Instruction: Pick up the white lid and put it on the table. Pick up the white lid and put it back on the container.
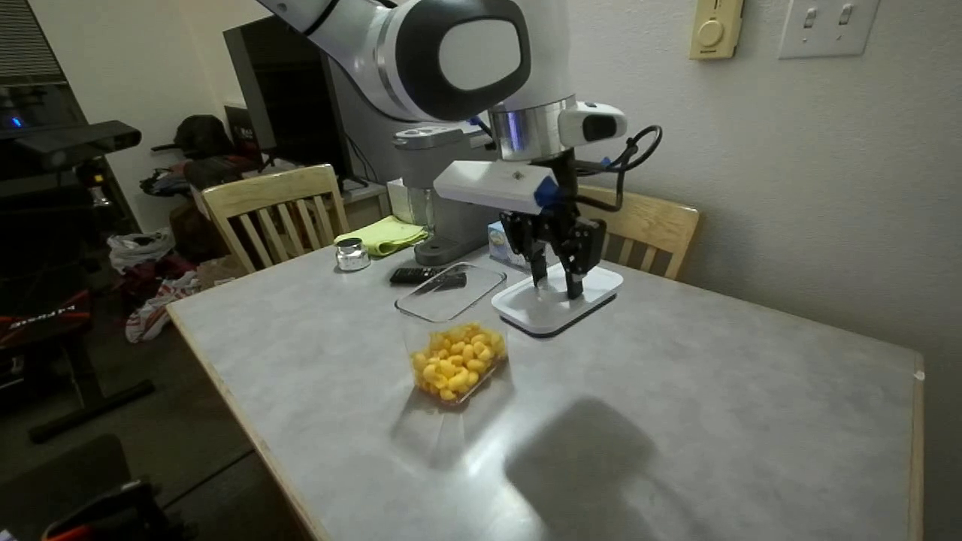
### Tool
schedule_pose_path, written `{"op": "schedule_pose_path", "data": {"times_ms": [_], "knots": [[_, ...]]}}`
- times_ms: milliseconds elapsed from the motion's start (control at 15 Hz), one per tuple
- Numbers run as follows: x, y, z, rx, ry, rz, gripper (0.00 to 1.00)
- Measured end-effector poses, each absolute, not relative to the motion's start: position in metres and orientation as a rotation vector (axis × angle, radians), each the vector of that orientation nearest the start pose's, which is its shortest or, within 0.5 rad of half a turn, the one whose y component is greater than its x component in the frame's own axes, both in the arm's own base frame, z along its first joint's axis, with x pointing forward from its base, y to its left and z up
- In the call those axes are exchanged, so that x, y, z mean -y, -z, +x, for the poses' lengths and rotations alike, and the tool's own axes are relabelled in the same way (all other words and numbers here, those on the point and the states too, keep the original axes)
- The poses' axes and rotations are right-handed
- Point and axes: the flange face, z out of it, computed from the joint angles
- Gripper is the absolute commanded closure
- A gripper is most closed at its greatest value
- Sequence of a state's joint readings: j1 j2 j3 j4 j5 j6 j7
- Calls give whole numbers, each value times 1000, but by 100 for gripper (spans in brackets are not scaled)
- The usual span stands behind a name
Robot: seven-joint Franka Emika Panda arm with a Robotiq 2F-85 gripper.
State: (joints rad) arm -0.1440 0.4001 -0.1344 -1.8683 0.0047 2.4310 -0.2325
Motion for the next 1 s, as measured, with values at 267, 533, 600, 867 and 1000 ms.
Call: {"op": "schedule_pose_path", "data": {"times_ms": [267,533,600,867,1000], "knots": [[167,-333,629,86,268,-3217,71],[161,-343,631,184,283,-3211,71],[159,-344,631,203,283,-3209,71],[146,-348,631,273,262,-3189,71],[137,-348,632,309,249,-3177,71]]}}
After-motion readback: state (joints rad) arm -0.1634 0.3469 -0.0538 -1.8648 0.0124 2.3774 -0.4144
